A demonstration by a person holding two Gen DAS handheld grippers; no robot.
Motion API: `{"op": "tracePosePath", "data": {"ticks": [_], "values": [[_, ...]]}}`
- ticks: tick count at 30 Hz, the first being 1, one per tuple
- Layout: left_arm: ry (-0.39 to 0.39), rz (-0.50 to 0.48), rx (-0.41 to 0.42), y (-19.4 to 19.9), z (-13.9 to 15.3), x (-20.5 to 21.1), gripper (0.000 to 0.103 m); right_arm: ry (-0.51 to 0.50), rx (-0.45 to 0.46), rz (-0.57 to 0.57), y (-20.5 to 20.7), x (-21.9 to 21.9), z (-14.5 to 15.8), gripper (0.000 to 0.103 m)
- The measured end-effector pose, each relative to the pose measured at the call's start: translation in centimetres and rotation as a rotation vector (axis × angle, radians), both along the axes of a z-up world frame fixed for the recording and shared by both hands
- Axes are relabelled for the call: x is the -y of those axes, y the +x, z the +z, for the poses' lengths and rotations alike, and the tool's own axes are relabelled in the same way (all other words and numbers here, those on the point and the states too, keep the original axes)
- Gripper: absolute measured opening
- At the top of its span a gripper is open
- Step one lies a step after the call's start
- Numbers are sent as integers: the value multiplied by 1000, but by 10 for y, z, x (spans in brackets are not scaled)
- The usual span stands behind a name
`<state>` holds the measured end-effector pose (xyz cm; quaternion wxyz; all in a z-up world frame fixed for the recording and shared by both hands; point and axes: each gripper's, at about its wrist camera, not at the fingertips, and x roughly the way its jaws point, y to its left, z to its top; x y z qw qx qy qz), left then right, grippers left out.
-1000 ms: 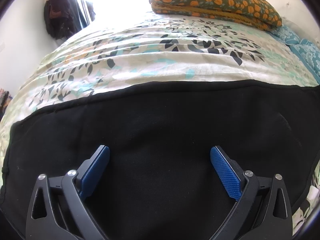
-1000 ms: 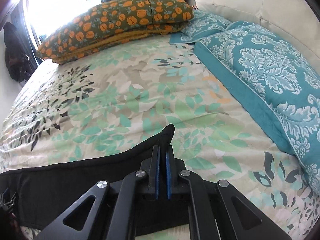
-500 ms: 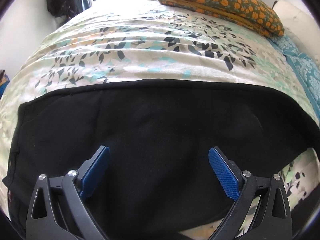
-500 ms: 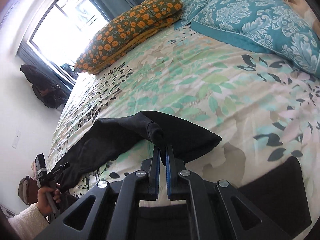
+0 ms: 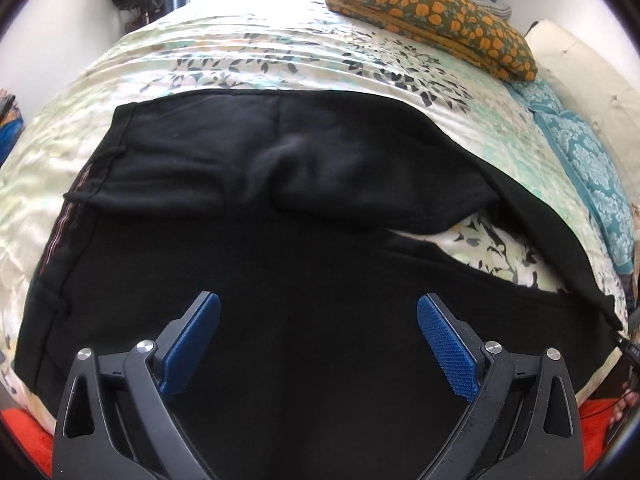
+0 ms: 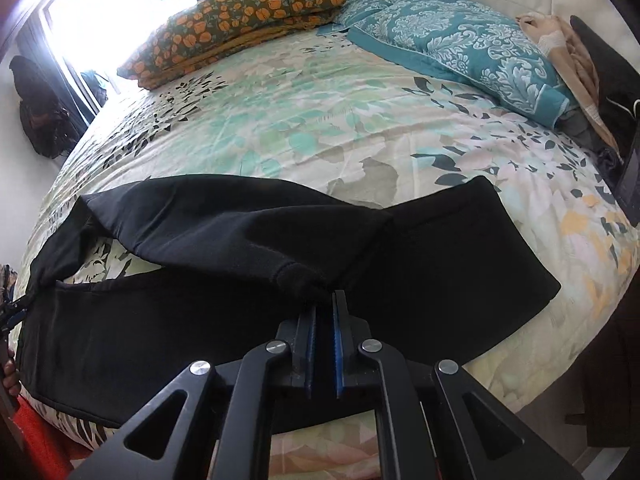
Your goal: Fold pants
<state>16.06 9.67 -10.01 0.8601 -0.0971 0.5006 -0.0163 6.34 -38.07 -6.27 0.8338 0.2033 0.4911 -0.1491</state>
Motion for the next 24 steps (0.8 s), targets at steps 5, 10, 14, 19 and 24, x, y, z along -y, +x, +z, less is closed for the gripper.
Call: {"op": "tracePosePath", "data": {"ticks": [5,10,14,19,24], "values": [[-55,38,-7,-26,-8,-4,100,100,26,-109,-38,14,-4,67],[-58,20,-4,-36,-9,3,100,153,105,-155,-63,6,13,69],[-54,-8,27,-43,3,11,100,200,176,-114,-60,-17,15,69],[-27,-28,62,-55,14,15,100,242,219,-51,-49,-41,9,70],[-38,6,48,-63,13,6,100,280,258,-36,-47,-41,8,70]]}}
